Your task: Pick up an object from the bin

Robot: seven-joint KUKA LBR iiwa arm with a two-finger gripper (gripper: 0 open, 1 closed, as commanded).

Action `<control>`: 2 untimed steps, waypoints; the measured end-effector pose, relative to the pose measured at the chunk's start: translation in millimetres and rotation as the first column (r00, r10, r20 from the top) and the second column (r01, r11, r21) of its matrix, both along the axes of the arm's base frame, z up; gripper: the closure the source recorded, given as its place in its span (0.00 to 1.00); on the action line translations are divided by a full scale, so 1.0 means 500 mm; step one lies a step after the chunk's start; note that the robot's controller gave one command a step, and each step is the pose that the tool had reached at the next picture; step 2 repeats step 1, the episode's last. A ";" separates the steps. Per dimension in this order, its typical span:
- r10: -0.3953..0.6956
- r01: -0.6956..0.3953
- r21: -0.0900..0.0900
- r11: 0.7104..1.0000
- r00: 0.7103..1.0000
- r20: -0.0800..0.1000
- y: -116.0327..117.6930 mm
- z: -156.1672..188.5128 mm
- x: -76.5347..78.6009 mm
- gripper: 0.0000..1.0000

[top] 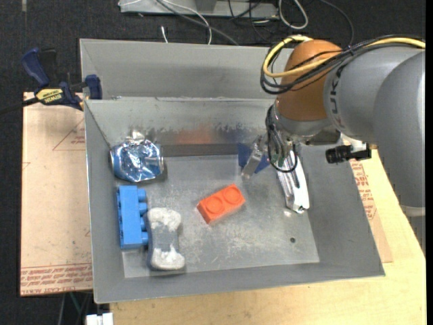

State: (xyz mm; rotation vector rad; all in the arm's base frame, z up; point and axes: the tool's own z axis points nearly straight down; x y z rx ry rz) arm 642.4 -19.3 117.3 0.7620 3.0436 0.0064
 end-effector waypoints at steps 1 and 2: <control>0.001 -0.001 0.000 1.000 1.000 -0.001 0.000 0.015 -0.001 1.00; 0.001 -0.001 0.000 1.000 1.000 -0.001 0.000 0.015 -0.001 1.00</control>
Offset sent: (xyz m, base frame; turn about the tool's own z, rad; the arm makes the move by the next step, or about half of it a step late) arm -0.0004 0.0001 0.0284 -0.0007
